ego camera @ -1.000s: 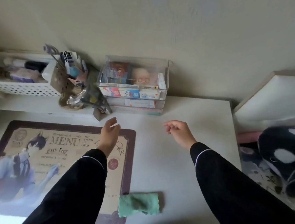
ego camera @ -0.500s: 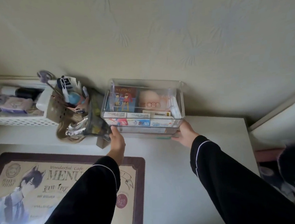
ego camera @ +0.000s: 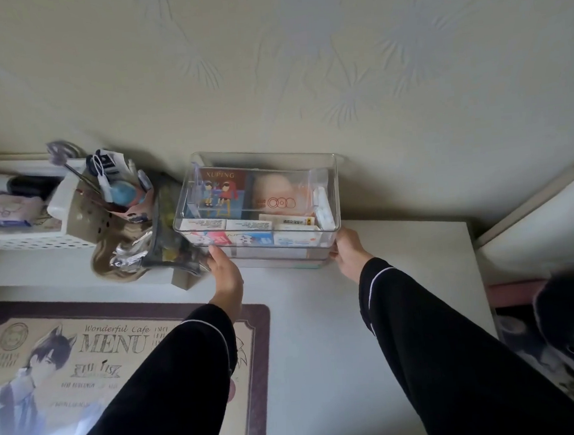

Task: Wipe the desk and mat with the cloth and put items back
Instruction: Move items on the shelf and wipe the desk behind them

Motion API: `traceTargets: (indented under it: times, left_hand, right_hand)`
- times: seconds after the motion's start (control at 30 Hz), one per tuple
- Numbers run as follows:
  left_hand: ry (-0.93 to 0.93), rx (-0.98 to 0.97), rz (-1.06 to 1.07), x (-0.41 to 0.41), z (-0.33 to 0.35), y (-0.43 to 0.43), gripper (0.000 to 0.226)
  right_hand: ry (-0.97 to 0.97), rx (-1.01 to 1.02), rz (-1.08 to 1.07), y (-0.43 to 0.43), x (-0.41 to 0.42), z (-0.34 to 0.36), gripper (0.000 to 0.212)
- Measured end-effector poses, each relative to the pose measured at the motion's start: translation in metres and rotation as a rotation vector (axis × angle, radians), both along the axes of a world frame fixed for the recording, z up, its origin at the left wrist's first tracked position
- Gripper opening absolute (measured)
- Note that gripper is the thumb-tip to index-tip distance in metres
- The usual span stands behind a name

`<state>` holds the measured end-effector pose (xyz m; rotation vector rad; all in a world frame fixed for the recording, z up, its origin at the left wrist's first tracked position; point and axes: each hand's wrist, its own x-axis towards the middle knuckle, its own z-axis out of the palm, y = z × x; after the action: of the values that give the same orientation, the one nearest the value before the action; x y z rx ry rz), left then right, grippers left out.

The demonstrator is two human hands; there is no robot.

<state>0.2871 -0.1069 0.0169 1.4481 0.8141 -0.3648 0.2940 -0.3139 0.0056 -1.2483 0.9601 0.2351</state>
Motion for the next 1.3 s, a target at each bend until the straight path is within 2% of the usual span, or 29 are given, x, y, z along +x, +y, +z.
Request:
traceTargets:
  times: [0.2,0.3,0.53,0.73,0.97,1.17,1.3]
  left_hand:
    - [-0.031,0.005,-0.076,-0.002,0.000,0.021,0.074]
    - [-0.023,0.010,-0.074,-0.001,0.003,0.018,0.074]
    - [0.016,-0.072,-0.171,-0.018,0.013,-0.031,0.074]
    - [0.008,-0.092,-0.346,-0.040,0.011,-0.098,0.072]
    - [0.058,-0.098,-0.449,-0.044,0.012,-0.146,0.075]
    - [0.034,-0.149,-0.541,-0.059,0.020,-0.179,0.074]
    - [0.020,-0.191,-0.603,-0.068,0.025,-0.196,0.070]
  right_hand:
    - [-0.007,0.120,-0.040,-0.013,-0.024,-0.010,0.014]
    - [-0.020,0.151,-0.044,-0.025,-0.047,-0.015,0.017]
    - [-0.051,0.074,-0.140,-0.090,-0.073,-0.014,0.026]
    - [-0.046,-0.036,-0.190,-0.163,-0.092,0.002,0.028]
    - [-0.162,0.081,-0.258,-0.218,-0.106,0.019,0.028]
    - [-0.156,0.045,-0.330,-0.259,-0.099,0.011,0.027]
    - [-0.084,-0.021,-0.287,-0.279,-0.098,0.013,0.024]
